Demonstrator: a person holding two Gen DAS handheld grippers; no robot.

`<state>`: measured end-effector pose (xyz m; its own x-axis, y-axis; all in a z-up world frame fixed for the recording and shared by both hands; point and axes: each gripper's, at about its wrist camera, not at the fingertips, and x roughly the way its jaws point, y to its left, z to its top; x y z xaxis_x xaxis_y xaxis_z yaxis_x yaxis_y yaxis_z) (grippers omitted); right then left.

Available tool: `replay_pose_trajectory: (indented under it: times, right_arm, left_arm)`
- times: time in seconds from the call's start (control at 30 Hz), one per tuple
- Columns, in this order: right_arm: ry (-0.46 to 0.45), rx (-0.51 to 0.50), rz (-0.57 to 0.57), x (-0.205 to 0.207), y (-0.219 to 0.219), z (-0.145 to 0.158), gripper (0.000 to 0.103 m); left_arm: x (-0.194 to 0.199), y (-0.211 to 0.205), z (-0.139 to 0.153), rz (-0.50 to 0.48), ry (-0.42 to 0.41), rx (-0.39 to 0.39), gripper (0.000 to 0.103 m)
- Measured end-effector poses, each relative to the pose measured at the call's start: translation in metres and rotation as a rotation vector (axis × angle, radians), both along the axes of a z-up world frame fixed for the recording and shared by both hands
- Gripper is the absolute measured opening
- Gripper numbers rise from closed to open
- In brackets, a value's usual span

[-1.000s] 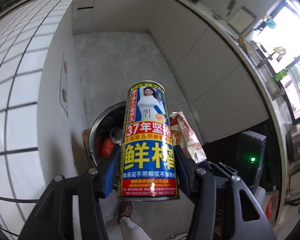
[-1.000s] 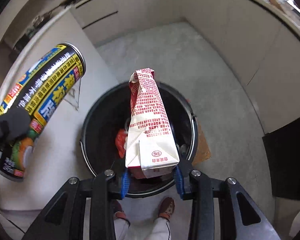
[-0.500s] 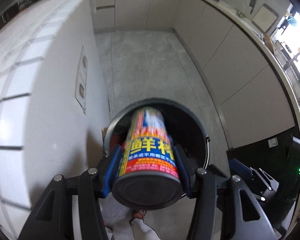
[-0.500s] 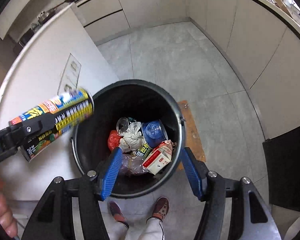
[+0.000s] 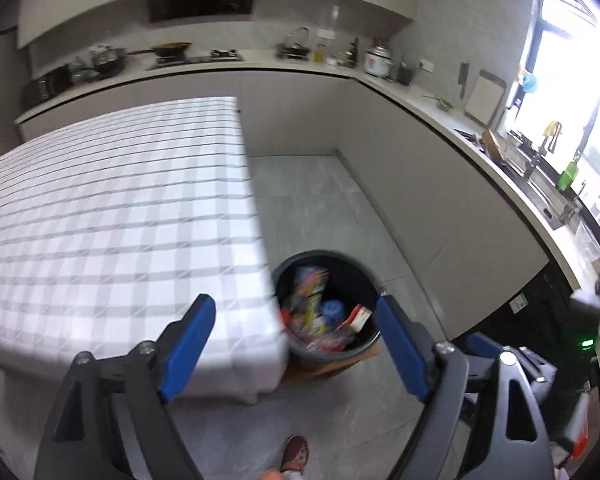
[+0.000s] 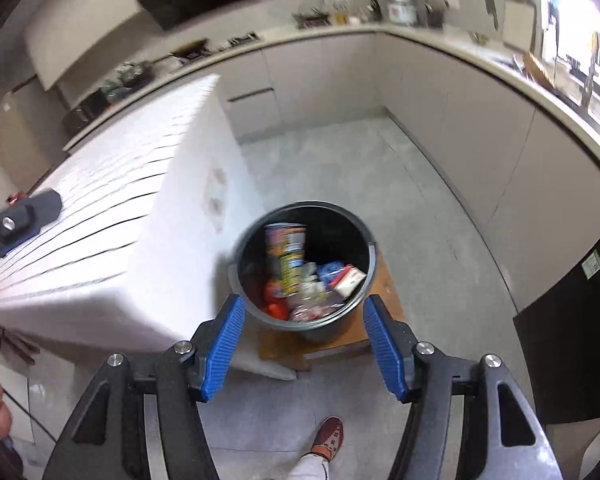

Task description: Collect trash

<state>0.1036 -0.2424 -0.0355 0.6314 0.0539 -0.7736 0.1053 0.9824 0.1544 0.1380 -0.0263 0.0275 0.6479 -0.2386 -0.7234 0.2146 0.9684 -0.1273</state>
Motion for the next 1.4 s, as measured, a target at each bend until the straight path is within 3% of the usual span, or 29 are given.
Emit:
replay_pose_trajectory:
  times: [0.27,0.5,1.0,1.4]
  right_arm:
    - [-0.136,0.021,0.072,-0.113,0.086,0.062,0.079]
    - [-0.194,-0.008,0.105,-0.172,0.118,0.087,0.082]
    - [-0.226,-0.031,0.133,-0.197,0.084,0.103,0.082]
    - [-0.227,-0.016,0.158,-0.194,0.073,0.104,0.082]
  left_arm:
    - [-0.106,0.079,0.022,0.104,-0.072,0.1,0.085]
    - [-0.142,0.09,0.024,0.165,-0.079,0.081,0.085]
    - [-0.184,0.053,0.028,0.23,-0.105,0.078,0.086]
    - [-0.185,0.041,0.026,0.25,-0.107,0.078,0.086]
